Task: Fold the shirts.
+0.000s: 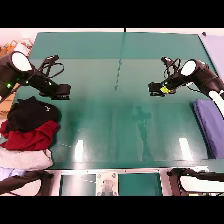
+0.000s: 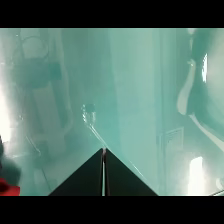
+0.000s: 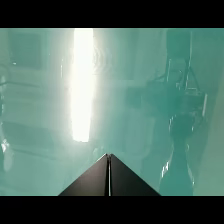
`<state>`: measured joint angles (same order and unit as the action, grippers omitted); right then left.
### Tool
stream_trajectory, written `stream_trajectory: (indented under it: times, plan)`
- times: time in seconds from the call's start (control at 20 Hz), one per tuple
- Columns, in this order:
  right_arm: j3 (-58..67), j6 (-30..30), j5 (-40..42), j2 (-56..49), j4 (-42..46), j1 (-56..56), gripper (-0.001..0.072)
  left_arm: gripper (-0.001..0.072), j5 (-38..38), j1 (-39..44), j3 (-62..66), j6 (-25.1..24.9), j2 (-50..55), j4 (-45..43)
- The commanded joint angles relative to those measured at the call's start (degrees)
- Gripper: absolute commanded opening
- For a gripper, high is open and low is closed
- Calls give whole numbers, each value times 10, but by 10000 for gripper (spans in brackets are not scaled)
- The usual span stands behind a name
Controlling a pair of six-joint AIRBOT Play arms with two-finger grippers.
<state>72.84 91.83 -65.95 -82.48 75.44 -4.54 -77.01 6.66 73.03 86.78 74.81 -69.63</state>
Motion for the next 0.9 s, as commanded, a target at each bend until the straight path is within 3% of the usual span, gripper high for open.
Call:
stream_trajectory:
  times: [0.0, 0.05, 0.1, 0.15, 0.2, 0.25, 0.3, 0.65, 0.7, 0.75, 0.8, 0.85]
  plan:
    - [1, 0, 0, 0, 0, 0, 24, 21, 1, 0, 0, 0, 0, -10]
    - [1, 0, 0, 0, 0, 0, 24, 24, 2, 0, 0, 0, 0, -37]
    - [1, 0, 0, 0, 0, 0, 24, 219, 0, 0, 0, 15, 0, -98]
    - [1, 0, 0, 0, 0, 0, 24, 670, -2, 0, -2, 59, 0, -198]
    - [1, 0, 0, 0, 0, 0, 24, 720, -5, 0, -8, 110, 0, -300]
    - [1, 0, 0, 0, 0, 0, 24, 718, -4, -5, -24, 145, 0, -385]
    - [1, 0, 0, 0, 0, 0, 24, 718, 2, -18, -45, 157, 1, -412]
    - [1, 0, 0, 0, 0, 0, 24, 711, 154, -138, -188, 158, 65, -359]
    - [1, 0, 0, 0, 0, 0, 24, 567, 161, -144, -188, 158, 73, -363]
    - [1, 0, 0, 0, 0, 0, 24, 211, 161, -149, -186, 157, 77, -365]
    - [1, 0, 0, 0, 0, 0, 24, 21, 158, -151, -181, 147, 77, -362]
    - [1, 0, 0, 0, 0, 0, 24, 20, 141, -151, -169, 130, 77, -356]
